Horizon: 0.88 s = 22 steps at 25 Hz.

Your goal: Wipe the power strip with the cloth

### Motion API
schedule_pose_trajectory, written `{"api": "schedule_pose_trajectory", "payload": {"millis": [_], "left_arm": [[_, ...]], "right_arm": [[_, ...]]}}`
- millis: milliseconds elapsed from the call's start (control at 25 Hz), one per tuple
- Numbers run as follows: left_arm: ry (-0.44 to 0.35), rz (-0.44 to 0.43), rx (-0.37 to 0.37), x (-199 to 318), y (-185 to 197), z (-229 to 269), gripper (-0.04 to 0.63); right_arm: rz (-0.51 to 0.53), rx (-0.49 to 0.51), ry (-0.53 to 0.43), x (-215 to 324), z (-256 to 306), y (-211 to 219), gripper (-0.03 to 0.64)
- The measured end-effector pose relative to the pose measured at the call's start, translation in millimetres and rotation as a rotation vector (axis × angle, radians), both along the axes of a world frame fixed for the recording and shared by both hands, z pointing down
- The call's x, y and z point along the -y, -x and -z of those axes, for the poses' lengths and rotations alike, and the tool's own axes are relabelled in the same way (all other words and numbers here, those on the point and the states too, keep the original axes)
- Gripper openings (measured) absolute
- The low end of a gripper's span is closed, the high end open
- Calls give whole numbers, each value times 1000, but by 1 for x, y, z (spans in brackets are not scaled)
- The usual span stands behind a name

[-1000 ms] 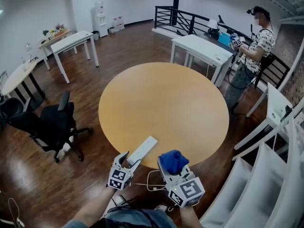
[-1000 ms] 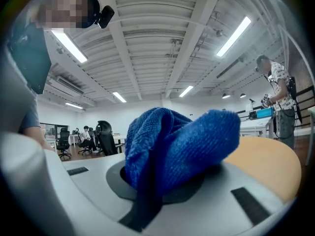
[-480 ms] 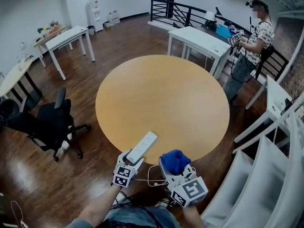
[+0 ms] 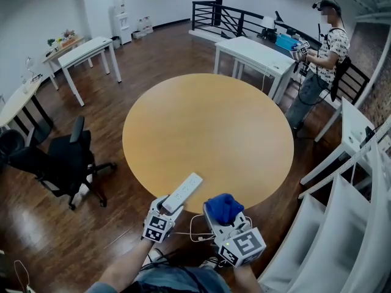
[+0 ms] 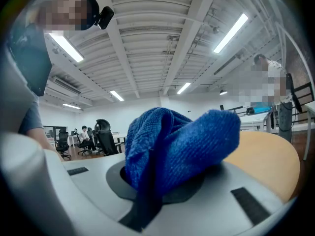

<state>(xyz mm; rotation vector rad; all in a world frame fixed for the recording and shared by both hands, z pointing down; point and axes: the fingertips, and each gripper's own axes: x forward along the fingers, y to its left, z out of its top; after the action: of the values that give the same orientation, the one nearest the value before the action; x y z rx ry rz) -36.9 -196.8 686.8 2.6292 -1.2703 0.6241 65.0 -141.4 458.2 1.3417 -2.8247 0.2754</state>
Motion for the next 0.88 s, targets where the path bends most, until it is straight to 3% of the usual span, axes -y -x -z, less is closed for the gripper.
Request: {"api": "schedule_pose_trajectory", "payload": {"millis": [240, 400, 600, 880], "left_arm": [[-55, -1, -62, -6, 3, 33, 293], [-122, -18, -137, -6, -2, 90, 293], [-231, -99, -191, -7, -18, 169, 293], [-377, -168, -133, -17, -45, 255, 293]], "right_arm": [[14, 13, -16, 1, 4, 4, 44], [28, 19, -59, 3, 19, 11, 44], [56, 28, -153, 7, 55, 22, 44], [78, 51, -245, 8, 115, 29, 44]]}}
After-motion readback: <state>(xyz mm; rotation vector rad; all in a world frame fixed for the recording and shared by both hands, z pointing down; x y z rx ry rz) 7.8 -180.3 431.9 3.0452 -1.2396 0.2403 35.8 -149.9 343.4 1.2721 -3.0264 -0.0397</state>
